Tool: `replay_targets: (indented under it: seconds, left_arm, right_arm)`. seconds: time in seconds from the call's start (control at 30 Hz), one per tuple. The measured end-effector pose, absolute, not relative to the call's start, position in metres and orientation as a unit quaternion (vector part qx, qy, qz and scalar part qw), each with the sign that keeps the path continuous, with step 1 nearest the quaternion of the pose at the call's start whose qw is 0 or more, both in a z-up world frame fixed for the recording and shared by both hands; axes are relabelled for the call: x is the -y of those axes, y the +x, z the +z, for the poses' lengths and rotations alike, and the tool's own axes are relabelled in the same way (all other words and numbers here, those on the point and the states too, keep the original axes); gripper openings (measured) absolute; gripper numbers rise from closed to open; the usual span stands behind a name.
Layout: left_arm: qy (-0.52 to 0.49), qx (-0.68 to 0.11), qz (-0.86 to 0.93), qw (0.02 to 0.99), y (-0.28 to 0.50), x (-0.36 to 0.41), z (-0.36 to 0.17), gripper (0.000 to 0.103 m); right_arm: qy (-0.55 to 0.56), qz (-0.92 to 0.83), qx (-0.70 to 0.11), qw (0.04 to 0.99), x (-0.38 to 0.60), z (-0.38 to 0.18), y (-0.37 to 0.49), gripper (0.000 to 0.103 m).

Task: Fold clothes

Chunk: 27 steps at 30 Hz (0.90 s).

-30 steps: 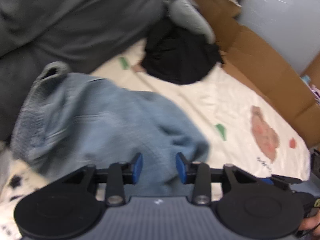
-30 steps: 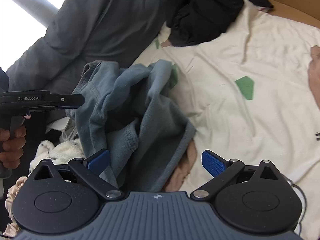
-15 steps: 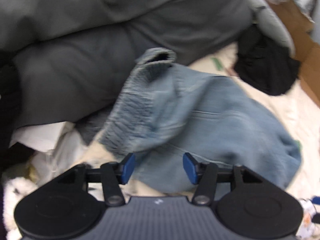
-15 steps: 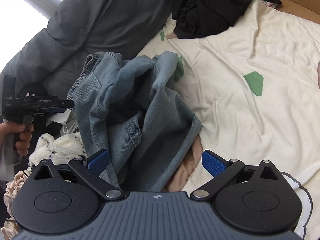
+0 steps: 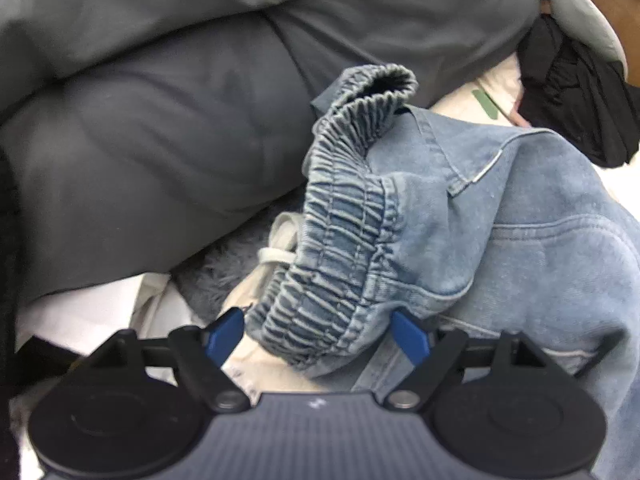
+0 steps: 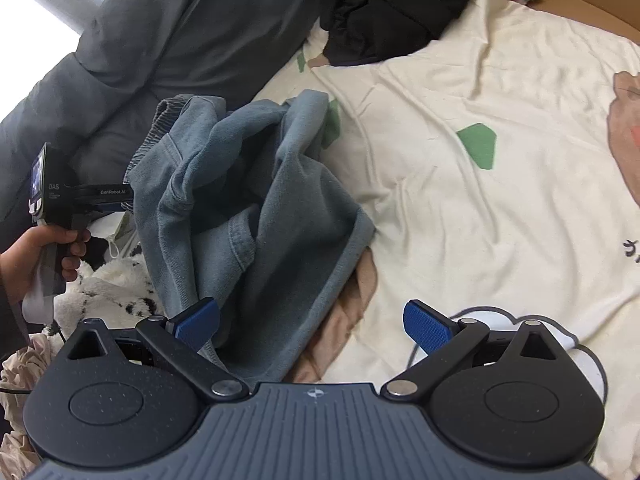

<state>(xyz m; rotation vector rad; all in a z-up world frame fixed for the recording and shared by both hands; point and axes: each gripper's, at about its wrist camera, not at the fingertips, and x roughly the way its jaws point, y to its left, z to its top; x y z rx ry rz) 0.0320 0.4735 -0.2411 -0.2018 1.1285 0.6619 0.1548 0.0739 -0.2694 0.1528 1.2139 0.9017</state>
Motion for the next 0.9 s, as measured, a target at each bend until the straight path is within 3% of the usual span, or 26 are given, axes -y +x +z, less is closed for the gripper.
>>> replay_targets:
  seconds: [0.1,0.13,0.9]
  left_arm:
    - [-0.089,-0.52,0.299,0.795,0.033,-0.468,-0.239,0.057]
    - [-0.088,-0.518,0.296,0.798,0.034,-0.466,-0.237,0.054]
    - [-0.045,-0.499,0.127,0.856,0.098,-0.348,-0.155,0.049]
  right_arm:
    - [0.069,0.404,-0.546,0.731,-0.07,-0.265,0.156,0.101]
    - [0.069,0.402,-0.545,0.733,-0.069,-0.264,0.156,0.101]
    - [0.153,0.312,-0.462,0.816,-0.007,-0.217,0.162,0.1]
